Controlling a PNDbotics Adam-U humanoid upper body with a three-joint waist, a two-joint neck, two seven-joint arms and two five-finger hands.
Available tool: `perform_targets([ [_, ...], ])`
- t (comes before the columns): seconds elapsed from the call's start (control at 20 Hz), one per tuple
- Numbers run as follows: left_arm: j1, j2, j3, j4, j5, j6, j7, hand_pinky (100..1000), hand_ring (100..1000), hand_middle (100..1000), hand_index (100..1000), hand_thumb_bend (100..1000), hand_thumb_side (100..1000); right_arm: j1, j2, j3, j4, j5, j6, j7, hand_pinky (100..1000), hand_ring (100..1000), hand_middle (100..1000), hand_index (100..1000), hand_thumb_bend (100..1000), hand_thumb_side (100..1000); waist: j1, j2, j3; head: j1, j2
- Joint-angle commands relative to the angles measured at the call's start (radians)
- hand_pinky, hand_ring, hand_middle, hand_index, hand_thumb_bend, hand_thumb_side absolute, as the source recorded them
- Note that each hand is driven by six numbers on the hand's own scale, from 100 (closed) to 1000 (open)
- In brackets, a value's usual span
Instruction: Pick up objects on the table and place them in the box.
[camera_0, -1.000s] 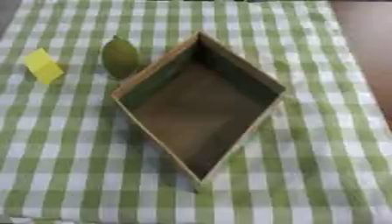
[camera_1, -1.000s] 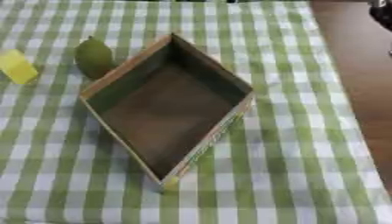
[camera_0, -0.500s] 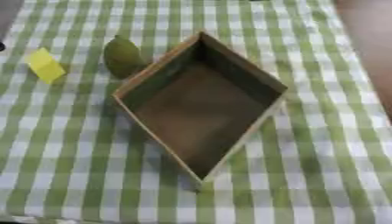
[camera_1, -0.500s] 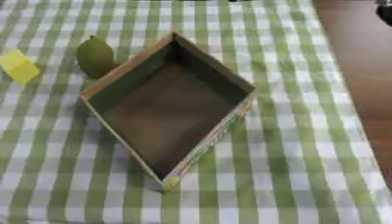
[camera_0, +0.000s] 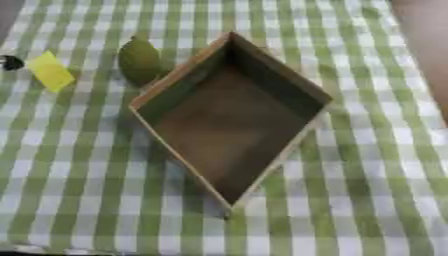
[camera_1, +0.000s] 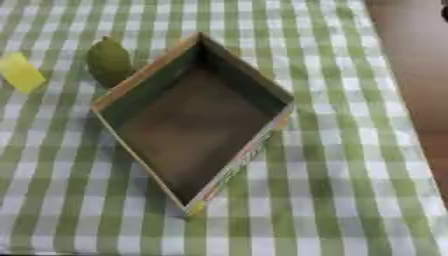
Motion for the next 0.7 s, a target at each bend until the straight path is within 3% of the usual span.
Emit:
perform_targets([
  [0.05,-0.036,0.007,0.012,0.016,0.008,-0.009,-0.002,931,920,866,919,614,403,-0.017,-0.029,-0.003,-0.015,-0.007,-0.003,0.005,885,650,629,841,100,446,0.0,-0.016,-0.001,0.014,-0.019],
  [0.45,-0.065,-0.028,0.01,0.04,0.025,-0.021,-0.032,938,932,899,930,579,393,-0.025,-0.027,0.002,-0.015,-0.01,-0.004,0.01,886,650,629,841,100,451,-0.004,-0.009,-0.002,0.034,-0.042],
  [0.7,-0.072,-0.026,0.006,0.03,0.042,-0.03,-0.079,951,945,913,938,572,402,-0.025,-0.027,0.003,-0.015,-0.013,-0.003,0.012,887,651,628,841,100,457,-0.001,-0.009,-0.001,0.032,-0.04],
])
